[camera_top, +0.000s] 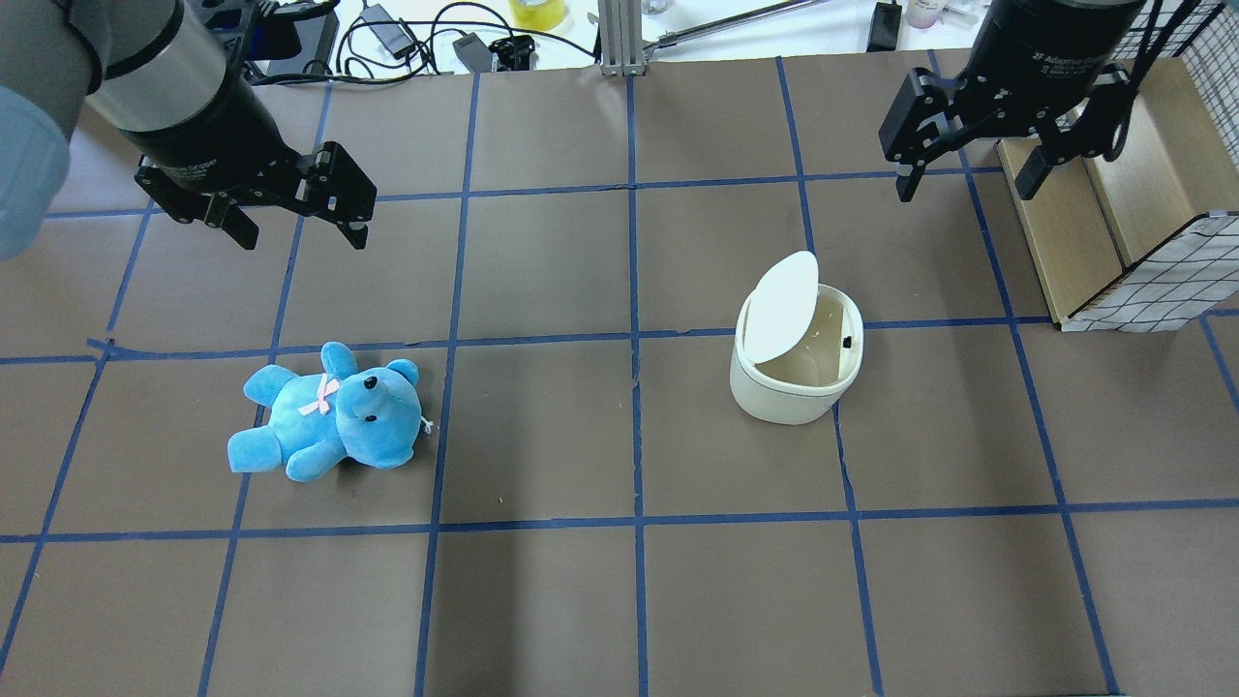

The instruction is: Open trash can with right arm

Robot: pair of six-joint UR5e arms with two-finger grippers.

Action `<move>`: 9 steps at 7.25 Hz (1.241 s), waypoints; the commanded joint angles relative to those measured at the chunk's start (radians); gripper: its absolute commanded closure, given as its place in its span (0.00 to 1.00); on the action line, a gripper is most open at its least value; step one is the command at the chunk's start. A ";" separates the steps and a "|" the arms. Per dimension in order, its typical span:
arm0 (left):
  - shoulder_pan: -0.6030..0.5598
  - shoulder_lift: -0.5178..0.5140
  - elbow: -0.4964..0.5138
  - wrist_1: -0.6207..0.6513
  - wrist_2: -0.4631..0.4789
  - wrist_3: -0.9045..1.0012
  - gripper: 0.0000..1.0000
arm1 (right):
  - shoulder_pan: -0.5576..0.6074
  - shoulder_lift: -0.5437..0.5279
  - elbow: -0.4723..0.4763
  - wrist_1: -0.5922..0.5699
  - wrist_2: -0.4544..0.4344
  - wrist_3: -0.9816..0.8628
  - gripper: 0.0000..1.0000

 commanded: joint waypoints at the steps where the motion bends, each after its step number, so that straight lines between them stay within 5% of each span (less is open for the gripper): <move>1: 0.000 0.000 0.000 0.000 0.000 0.000 0.00 | 0.005 -0.001 0.003 0.004 0.002 -0.006 0.00; 9: 0.000 0.000 0.000 0.000 0.000 0.000 0.00 | 0.017 -0.005 0.035 0.040 0.007 -0.002 0.00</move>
